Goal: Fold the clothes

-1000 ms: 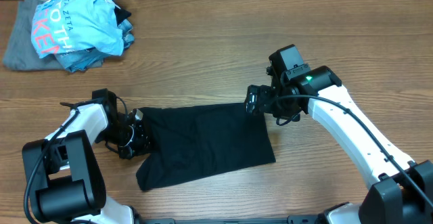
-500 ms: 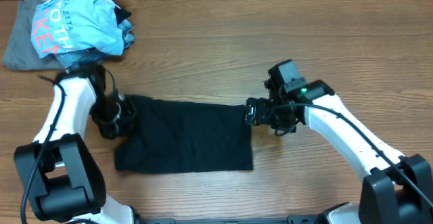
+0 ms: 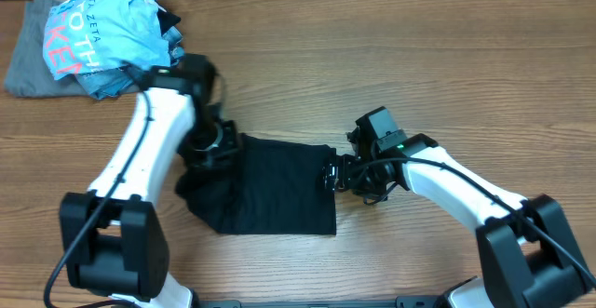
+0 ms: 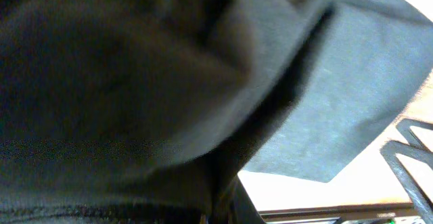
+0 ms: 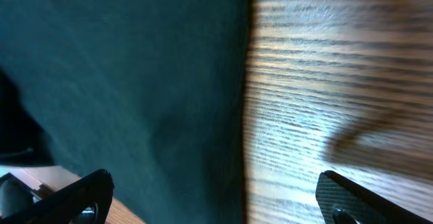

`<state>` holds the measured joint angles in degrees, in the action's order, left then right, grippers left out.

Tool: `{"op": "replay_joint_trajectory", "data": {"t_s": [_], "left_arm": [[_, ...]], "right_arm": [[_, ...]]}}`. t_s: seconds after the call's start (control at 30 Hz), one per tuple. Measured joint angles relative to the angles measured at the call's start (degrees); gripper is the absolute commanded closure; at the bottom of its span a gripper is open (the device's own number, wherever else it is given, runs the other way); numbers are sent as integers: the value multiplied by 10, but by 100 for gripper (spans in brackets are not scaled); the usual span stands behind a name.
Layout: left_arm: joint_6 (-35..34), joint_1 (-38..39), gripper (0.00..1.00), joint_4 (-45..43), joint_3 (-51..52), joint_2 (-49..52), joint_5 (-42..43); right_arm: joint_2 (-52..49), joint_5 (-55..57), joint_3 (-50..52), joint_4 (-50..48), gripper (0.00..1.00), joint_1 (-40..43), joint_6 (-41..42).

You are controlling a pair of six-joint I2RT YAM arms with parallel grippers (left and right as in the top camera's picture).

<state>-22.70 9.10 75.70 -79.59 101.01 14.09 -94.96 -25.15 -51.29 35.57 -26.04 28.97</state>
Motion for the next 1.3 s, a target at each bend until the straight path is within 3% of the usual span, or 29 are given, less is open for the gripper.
{"op": "replay_joint_trajectory", "data": {"t_s": [0.33, 1.07, 1.2, 1.3], "left_arm": [[-44, 112, 95, -54, 0, 0, 2], [-96, 219, 89, -106, 0, 0, 16], [-100, 220, 85, -106, 0, 0, 19], [-101, 221, 87, -106, 0, 0, 22]], "right_arm": [[-44, -43, -12, -22, 0, -6, 26], [-50, -62, -13, -33, 0, -6, 38], [-60, -62, -34, 7, 0, 0, 15], [-69, -56, -50, 44, 0, 12, -3]]}}
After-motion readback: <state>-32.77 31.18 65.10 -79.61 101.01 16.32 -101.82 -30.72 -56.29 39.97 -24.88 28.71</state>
